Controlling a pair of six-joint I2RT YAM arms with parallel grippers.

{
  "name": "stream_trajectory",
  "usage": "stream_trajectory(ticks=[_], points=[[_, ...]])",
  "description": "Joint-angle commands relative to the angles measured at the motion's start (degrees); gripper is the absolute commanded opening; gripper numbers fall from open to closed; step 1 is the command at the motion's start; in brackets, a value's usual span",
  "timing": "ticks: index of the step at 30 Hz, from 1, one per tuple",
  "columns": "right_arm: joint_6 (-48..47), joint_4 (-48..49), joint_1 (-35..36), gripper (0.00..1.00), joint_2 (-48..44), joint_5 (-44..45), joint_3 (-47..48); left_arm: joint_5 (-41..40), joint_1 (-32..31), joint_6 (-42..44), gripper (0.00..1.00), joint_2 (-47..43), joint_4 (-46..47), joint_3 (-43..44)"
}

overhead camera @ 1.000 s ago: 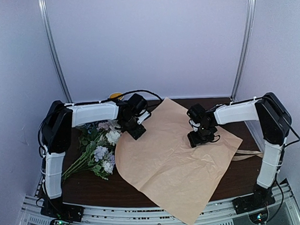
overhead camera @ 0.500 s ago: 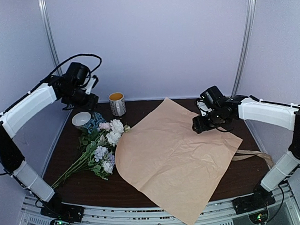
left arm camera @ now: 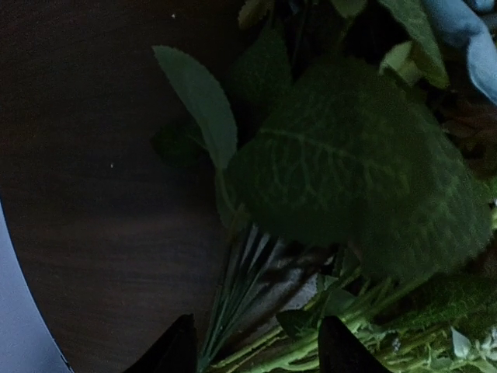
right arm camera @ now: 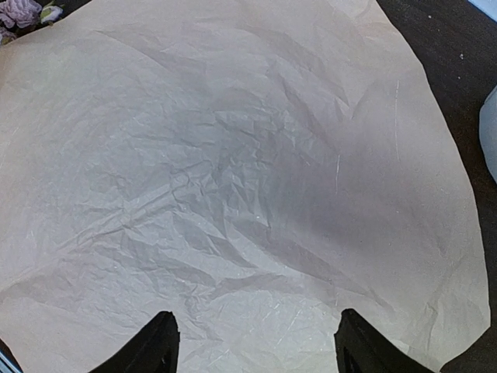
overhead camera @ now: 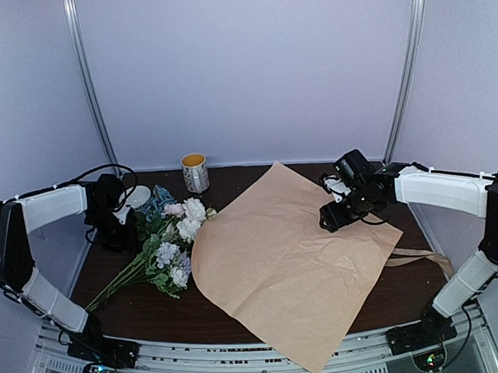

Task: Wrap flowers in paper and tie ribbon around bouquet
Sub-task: Pick up the fake flower from the corner of the board.

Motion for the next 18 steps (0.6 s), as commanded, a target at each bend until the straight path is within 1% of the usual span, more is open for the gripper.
stream_trajectory(ticks=[1,5,6,13,15,18], points=[[-0.9,-0.2,-0.2,0.71,-0.1,1.1,-0.7,-0.4,0.5,-0.2,0.51,3.5,6.1,0.4],[-0.9,-0.3,-0.2,0.71,0.1,1.0,-0.7,-2.1,0.5,-0.2,0.36,5.7,7.5,0.7],[-1.0,-0.4,-0.2,0.71,0.2,1.0,-0.7,-3.1,0.5,-0.2,0.35,5.8,7.6,0.9],[-1.2,-0.9,-0.2,0.72,0.6,1.3,-0.4,-8.2,1.2,-0.5,0.34,6.7,6.3,1.9],[-1.2,-1.0,-0.2,0.72,0.6,1.2,-0.4,-7.5,1.7,-0.6,0.33,7.2,6.3,2.1],[-1.4,-0.6,-0.2,0.72,0.3,1.3,-0.8,-4.0,1.8,-0.4,0.35,6.0,8.1,1.4]])
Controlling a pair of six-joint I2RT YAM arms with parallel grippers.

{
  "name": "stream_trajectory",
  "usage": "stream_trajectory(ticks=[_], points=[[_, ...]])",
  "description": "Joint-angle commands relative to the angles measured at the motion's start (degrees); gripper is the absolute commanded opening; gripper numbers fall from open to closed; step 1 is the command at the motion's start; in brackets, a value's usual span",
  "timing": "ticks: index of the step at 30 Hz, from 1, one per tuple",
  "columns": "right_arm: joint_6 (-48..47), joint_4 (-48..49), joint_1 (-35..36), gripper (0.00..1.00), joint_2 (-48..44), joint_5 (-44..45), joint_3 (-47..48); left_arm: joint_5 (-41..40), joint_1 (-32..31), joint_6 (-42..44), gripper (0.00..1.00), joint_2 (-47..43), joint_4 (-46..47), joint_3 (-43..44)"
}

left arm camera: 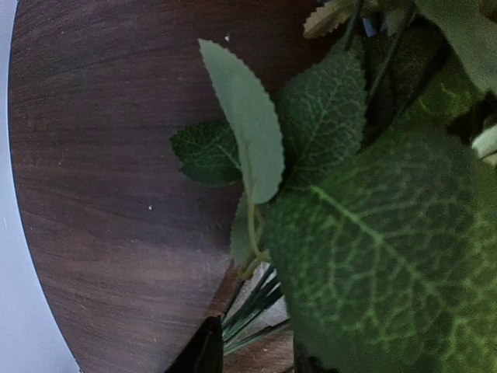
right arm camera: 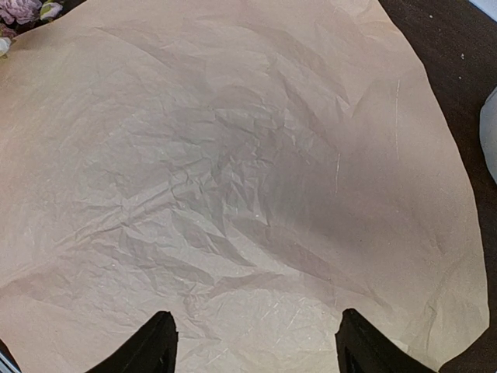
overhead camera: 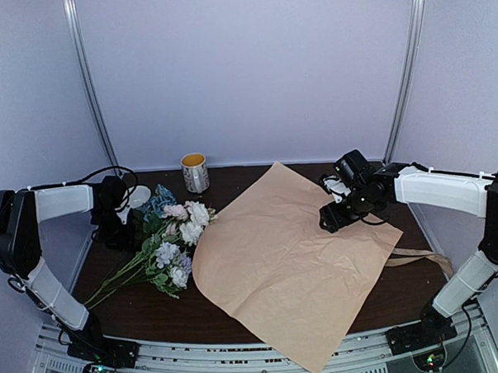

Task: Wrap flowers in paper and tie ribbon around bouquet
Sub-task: Pick up the fake flower from the corner of the board.

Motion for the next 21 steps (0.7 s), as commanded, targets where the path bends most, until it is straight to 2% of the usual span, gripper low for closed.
stream_trajectory(ticks=[1,5,12,17,21], points=[[-0.7,-0.4,-0.2,0.72,0.2,1.2,-0.8,1.7,0.8,-0.2,0.36,-1.0,2.7,0.6],[-0.8,-0.6,-0.2,0.72,0.9,1.0,-0.5,-1.4,1.4,-0.1,0.39,-0.5,1.6,1.2],[-1.0,-0.3,-0.2,0.73,0.7,0.9,-0.6,1.8,2.3,0.0,0.39,4.3,2.9,1.7],[-1.2,-0.5,-0.2,0.73,0.9,0.7,-0.7,0.3,2.3,0.3,0.28,3.8,3.3,1.8],[-1.3,-0.8,-0.2,0.74,1.3,0.4,-0.3,-0.8,2.3,1.7,0.25,2.6,2.9,2.7]])
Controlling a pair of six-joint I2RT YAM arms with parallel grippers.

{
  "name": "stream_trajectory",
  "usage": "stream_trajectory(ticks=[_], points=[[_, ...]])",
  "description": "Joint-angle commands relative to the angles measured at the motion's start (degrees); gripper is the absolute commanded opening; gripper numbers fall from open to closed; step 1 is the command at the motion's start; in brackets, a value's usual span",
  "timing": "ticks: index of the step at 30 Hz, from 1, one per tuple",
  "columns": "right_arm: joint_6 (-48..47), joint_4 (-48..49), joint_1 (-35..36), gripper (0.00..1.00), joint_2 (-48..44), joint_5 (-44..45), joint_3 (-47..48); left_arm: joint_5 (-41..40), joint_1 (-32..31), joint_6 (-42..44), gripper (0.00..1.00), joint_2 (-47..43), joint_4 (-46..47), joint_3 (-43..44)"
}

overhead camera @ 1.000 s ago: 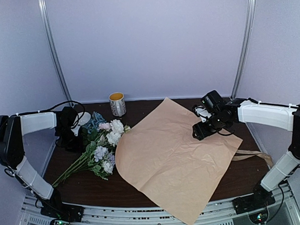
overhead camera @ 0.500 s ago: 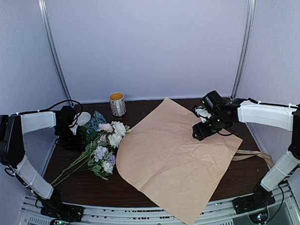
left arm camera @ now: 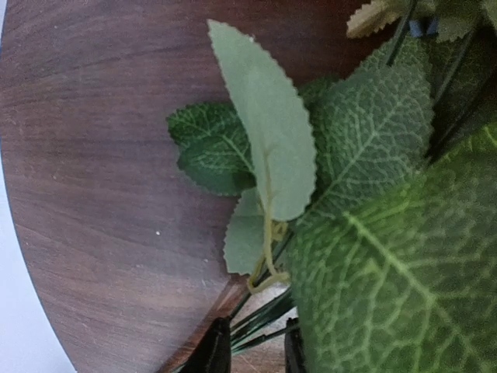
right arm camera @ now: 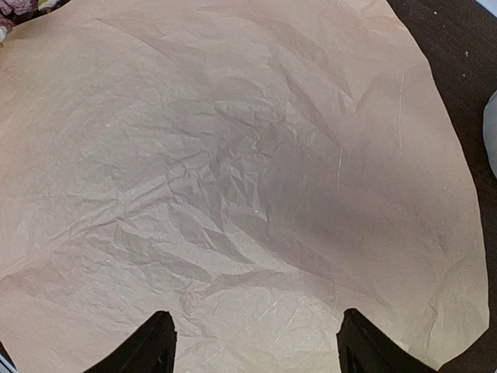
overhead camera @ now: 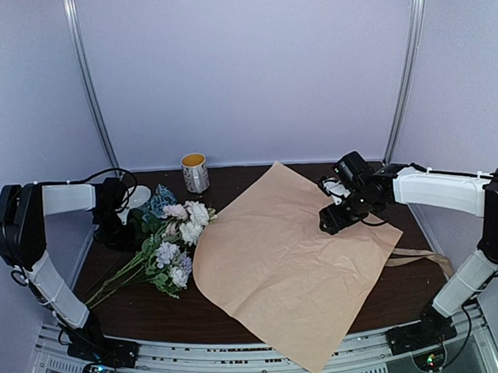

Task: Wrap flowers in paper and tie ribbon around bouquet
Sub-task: Pick up the fake flower from the corner of the board, then pass from the left arm to the right

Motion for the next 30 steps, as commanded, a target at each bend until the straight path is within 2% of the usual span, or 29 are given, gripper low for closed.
stream_trajectory(ticks=[1,5,8,14,18,24,30], points=[[-0.6,-0.9,-0.2,0.74,0.7,0.4,0.0,-0.1,0.3,1.6,0.24,-1.6,1.4,1.8],[-0.6,-0.9,-0.2,0.74,0.1,0.4,-0.2,-0.2,0.4,2.5,0.17,-0.5,1.3,2.3],[-0.6,-1.0,-0.2,0.75,0.0,-0.1,-0.1,0.4,0.3,2.9,0.0,0.6,1.7,2.5],[-0.6,-0.9,-0.2,0.75,-0.4,-0.2,-0.4,-0.5,0.3,3.2,0.0,-2.2,1.6,2.4],[-0.7,-1.2,-0.2,0.76,-0.3,-0.2,-0.1,-1.7,-1.4,4.7,0.0,-8.8,1.4,2.4],[-0.6,-1.7,-0.2,0.76,-0.6,-0.2,0.4,-12.1,-6.7,6.9,0.0,-19.1,-1.7,6.8],[-0.4,-0.9,-0.2,0.76,-3.2,-1.1,0.4,-14.5,-8.7,7.0,0.0,-30.4,-0.6,9.8]])
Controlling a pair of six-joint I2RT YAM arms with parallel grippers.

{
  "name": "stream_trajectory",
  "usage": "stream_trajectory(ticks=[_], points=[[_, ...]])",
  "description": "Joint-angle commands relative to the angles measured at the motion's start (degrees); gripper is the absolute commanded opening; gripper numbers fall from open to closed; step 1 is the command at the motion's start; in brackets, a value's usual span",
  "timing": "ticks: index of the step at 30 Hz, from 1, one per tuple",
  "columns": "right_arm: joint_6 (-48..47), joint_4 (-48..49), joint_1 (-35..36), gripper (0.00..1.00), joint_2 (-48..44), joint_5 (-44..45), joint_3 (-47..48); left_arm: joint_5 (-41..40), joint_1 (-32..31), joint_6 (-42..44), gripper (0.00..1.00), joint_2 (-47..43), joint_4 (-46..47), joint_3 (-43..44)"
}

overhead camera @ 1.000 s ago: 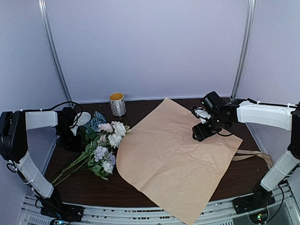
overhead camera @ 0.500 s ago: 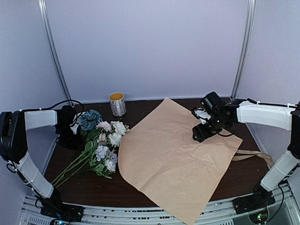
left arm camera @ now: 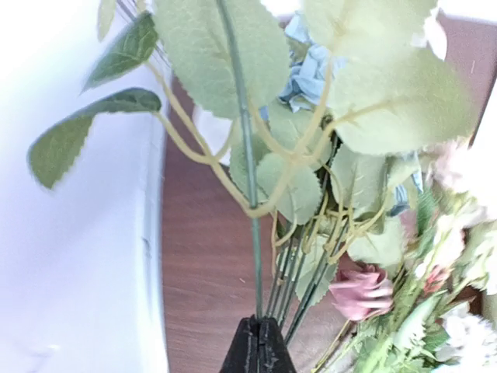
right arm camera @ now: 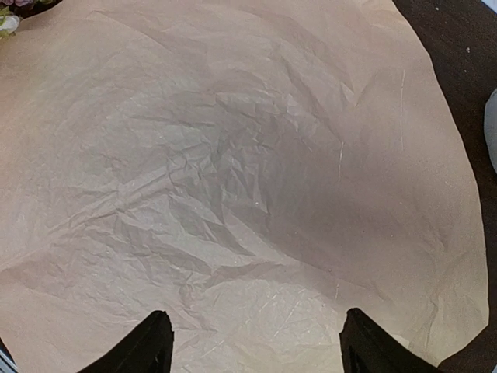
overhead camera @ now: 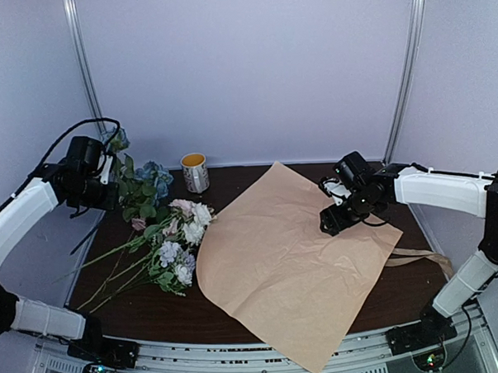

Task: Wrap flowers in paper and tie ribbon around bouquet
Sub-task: Pass from the left arm to the right

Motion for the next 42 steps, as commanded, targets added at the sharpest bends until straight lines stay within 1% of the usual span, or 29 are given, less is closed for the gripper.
stream_trajectory(ticks=[1,5,8,11,14,17,20,24,27,29,31,35,37,40,41,42], points=[[0.0,0.3,-0.2,0.76,-3.4,-1.5,0.6,-4.0,-1.1,0.8,0.0,-8.2,2.1,3.1],[0.0,0.9,0.2,0.76,-5.2,-3.6,1.1,-1.2,-1.5,0.3,0.0,-12.2,2.7,5.4],[0.0,3.7,0.8,0.74,-7.4,-7.0,0.2,3.1,-2.1,-1.3,0.0,-14.7,5.7,6.7],[0.3,6.7,2.9,0.73,-9.7,-10.5,0.5,10.1,-3.4,-6.1,0.0,-18.0,15.0,4.0],[1.8,12.4,7.1,0.72,-11.6,-15.9,1.2,16.1,-7.5,-11.6,0.0,-19.1,27.8,-1.2],[5.8,22.4,11.6,0.72,-11.5,-23.0,2.1,17.7,-13.7,-15.9,0.0,-15.6,37.9,-3.6],[10.6,32.5,16.1,0.73,-8.7,-27.5,4.5,18.7,-19.5,-18.1,0.0,-11.1,47.5,-3.9],[18.0,41.0,19.0,0.78,-4.1,-30.8,7.8,20.5,-24.1,-19.4,0.0,-4.1,57.9,-3.3],[21.8,41.9,19.1,0.8,-0.8,-30.1,10.0,21.7,-26.2,-21.0,0.0,0.8,62.5,-2.9],[22.3,40.9,19.2,0.81,1.3,-29.0,11.2,22.0,-27.4,-21.9,0.0,3.3,65.5,-3.1],[22.2,40.7,19.3,0.81,3.5,-29.7,12.1,23.4,-28.5,-22.7,0.0,5.6,68.0,-2.9],[22.3,41.0,19.4,0.8,6.3,-30.9,12.9,23.6,-30.7,-23.4,0.0,8.3,71.1,-2.8],[22.8,42.0,19.2,0.77,6.6,-30.7,12.3,23.7,-31.4,-22.9,0.0,9.0,70.5,-2.5],[22.4,41.3,19.0,0.69,6.4,-27.0,11.8,25.9,-31.6,-23.5,0.0,9.5,71.8,-3.0],[22.2,40.5,19.0,0.63,6.8,-27.0,12.4,26.3,-31.8,-23.7,0.0,9.6,71.9,-3.0],[22.0,39.7,18.9,0.52,7.5,-27.3,12.9,26.4,-32.0,-23.8,0.0,9.6,71.8,-2.9]])
